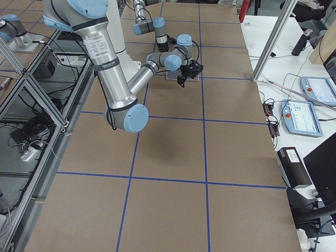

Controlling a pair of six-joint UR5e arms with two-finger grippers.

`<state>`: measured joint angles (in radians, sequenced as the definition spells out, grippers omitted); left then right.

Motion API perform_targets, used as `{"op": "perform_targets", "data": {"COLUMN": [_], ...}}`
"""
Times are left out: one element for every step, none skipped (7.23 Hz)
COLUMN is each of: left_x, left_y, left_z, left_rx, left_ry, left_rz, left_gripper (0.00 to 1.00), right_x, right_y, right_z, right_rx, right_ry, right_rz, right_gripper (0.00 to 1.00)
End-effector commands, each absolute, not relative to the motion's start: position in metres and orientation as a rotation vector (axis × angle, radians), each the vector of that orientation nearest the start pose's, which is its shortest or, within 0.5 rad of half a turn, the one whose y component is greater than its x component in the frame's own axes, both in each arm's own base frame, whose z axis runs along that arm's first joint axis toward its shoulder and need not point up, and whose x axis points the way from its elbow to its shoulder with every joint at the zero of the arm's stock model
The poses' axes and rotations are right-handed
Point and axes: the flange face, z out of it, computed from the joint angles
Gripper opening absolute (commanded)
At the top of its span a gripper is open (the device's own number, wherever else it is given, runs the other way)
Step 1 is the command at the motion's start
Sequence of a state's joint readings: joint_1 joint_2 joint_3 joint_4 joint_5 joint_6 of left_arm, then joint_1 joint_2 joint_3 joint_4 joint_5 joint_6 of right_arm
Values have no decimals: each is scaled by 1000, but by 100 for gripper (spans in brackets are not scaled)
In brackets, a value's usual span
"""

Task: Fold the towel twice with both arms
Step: 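Lower the left gripper to the strip's near end while the right gripper withdraws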

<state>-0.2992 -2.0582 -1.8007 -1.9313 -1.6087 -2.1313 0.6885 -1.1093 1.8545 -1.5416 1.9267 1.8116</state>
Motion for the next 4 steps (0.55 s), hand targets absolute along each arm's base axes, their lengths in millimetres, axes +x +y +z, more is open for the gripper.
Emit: {"op": "perform_targets", "data": {"left_x": [550,550,556,579], "left_y": [-305,-304,-304,-320], "left_z": [248,243,237,214], "left_rx": [-179,-180,-185,-175], "left_ry": [1091,1098,1104,1120], "left_rz": [-752,-752,-761,-771], "left_gripper": [0,0,0,0], "right_x": [-412,-412,-412,-412], "right_y": [-466,-466,-466,-466], "right_z": [273,274,275,276], "right_rx": [-164,-164,-164,-164], "right_ry": [-843,-842,-840,-839], "right_rz": [736,735,735,735], "right_gripper": [100,100,100,100]}}
